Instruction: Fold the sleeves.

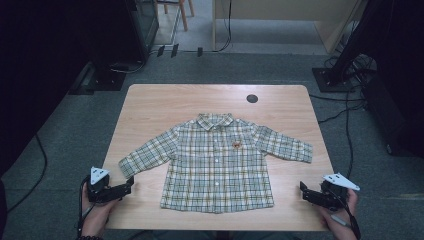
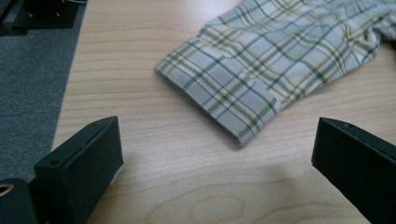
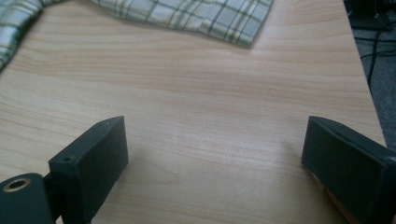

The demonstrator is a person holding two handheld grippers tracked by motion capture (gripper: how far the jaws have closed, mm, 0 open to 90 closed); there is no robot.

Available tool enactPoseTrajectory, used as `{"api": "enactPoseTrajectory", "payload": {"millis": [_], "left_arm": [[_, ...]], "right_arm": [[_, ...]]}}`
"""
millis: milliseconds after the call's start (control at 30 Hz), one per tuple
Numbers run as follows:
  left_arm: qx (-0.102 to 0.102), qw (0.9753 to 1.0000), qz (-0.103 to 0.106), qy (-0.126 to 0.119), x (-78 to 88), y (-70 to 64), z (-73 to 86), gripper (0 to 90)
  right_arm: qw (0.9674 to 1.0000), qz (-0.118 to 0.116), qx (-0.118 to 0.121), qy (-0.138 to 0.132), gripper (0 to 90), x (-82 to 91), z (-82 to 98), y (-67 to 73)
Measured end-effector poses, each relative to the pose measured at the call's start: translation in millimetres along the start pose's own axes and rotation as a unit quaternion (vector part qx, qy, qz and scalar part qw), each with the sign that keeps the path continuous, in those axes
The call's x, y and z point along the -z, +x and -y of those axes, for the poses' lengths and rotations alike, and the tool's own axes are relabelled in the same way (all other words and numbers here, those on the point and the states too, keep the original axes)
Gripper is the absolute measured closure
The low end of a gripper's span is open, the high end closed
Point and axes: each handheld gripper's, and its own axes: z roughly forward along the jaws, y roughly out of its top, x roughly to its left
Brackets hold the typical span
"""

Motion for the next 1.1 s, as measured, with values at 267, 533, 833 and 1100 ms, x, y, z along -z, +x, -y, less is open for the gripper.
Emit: {"api": "enactPoseTrajectory", "payload": {"millis": [267, 533, 833, 1100], "left_arm": [[0.017, 0.9998, 0.000, 0.007, -0.9, 3.6, -0.4, 2.2], [0.042, 0.9991, -0.008, 0.008, -0.4, 7.8, -6.2, 2.2], [0.056, 0.9983, 0.006, -0.014, -6.3, -0.9, -34.5, 6.1], [0.071, 0.9968, -0.025, 0.027, -31.5, -6.5, -43.9, 10.5]], "right_arm": [[1.0000, 0.005, 0.003, 0.005, 6.6, -1.0, -0.5, 1.3], [0.9999, 0.000, 0.009, 0.011, 1.6, -2.5, -1.1, 1.7], [0.9999, -0.001, 0.009, 0.012, 1.5, -2.5, -1.2, 1.8], [0.9999, -0.002, 0.009, 0.011, 1.5, -2.4, -1.1, 1.7]]}}
